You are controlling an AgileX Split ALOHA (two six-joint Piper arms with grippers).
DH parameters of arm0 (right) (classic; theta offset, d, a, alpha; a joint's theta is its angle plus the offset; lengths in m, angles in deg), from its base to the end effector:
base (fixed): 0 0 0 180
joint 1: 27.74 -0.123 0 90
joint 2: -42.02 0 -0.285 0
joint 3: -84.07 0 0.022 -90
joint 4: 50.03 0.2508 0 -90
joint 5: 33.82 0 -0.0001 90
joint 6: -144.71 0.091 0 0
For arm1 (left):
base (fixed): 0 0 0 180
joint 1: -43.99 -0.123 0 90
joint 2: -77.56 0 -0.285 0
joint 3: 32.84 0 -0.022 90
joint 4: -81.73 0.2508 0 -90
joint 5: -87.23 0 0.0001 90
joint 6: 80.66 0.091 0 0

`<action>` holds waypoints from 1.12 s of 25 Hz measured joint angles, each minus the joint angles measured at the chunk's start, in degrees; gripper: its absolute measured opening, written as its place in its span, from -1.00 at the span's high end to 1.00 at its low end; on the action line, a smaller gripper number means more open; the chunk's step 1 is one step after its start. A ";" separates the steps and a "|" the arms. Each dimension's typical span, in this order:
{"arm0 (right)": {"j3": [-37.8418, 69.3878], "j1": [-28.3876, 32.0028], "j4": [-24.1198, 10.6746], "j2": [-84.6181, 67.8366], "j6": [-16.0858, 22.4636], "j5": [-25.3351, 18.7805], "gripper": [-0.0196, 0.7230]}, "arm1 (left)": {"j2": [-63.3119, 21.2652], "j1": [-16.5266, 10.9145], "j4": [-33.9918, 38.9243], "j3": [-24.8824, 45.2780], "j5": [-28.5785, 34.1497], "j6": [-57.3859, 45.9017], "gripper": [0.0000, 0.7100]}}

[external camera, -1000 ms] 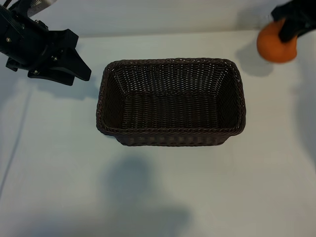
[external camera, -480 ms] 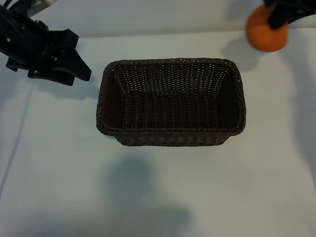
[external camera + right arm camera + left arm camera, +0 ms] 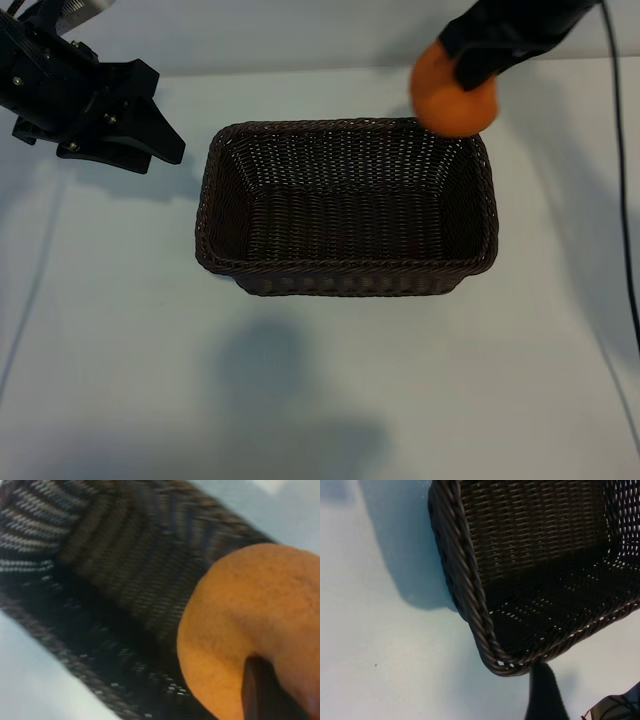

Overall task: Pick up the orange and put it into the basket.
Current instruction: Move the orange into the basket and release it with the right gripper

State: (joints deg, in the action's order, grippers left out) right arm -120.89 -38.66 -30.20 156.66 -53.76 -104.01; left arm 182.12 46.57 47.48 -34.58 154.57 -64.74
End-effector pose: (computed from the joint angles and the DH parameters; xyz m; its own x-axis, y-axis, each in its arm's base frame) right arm 0.3879 0.1044 0.3251 -0.8381 -0.3542 -0.4148 -0.4698 0.8552 0.2191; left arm 0.3373 -0.0625 0.2892 -0.9657 0.0618 -0.2522 0.1844 0.8469 -0.4987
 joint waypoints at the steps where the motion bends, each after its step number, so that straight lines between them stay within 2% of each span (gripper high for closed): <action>1: 0.00 -1.13 0.00 0.00 0.01 -0.05 0.71 | 0.00 0.00 0.00 0.00 0.00 0.00 -0.35; 15: 0.00 -8.44 0.37 2.15 0.65 -0.05 0.71 | 0.00 0.00 0.00 0.00 0.00 0.18 -0.35; 24: 0.00 -10.21 0.42 5.13 0.12 4.35 0.71 | 0.00 0.00 -0.05 0.00 0.00 0.18 -0.35; 28: 0.00 -10.27 -1.73 7.91 -0.26 4.62 0.71 | 0.00 0.00 -0.05 0.00 0.00 0.18 -0.34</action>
State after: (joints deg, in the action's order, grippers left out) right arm -120.89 -48.93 -31.93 164.57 -54.02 -99.39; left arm 182.12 46.57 47.44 -34.58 154.57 -64.57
